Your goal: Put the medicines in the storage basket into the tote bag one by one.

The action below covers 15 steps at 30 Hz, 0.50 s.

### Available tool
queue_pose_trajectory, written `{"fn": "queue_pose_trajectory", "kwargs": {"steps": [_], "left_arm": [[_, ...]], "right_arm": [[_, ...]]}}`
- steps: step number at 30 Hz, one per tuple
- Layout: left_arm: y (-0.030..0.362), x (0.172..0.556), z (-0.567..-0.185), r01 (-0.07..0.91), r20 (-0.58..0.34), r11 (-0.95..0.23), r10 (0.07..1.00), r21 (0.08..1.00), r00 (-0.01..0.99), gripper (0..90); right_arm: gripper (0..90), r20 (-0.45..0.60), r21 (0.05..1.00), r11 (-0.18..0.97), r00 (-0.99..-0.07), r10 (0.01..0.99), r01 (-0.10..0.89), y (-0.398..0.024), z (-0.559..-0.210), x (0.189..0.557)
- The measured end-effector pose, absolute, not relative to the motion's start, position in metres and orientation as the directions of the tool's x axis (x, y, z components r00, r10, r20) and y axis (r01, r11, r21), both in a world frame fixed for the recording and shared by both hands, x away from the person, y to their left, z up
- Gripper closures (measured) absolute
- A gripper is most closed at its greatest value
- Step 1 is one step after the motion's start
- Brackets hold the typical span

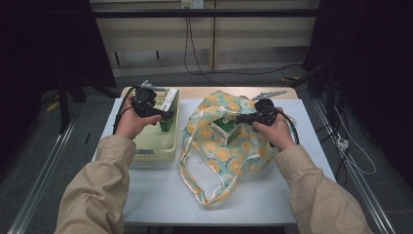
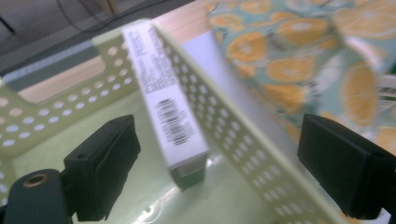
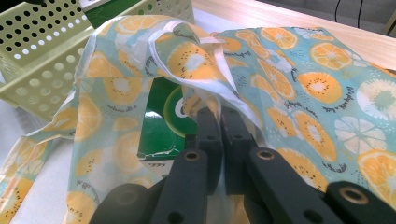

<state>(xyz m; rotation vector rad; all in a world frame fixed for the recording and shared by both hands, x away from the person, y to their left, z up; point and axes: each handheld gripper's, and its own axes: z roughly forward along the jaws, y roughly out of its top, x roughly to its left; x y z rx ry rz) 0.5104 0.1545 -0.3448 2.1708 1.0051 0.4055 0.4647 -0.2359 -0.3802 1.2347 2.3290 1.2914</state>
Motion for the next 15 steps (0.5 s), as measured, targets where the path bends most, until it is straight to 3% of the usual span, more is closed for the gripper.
{"fn": "queue_pose_trajectory", "kwargs": {"steps": [10,15], "left_arm": [[0.152,0.535,-0.374,0.611,0.012,-0.424,0.827,0.669,0.561,15.8],[0.147,0.541,-0.387,0.644,-0.003,-0.419,0.837,0.64,0.547,28.1]], "right_arm": [[88.4,0.2,0.781,0.261,-0.623,0.756,0.567,-0.239,-0.377,0.463],[88.4,0.2,0.782,0.261,-0.626,0.754,0.565,-0.241,-0.377,0.463]]}}
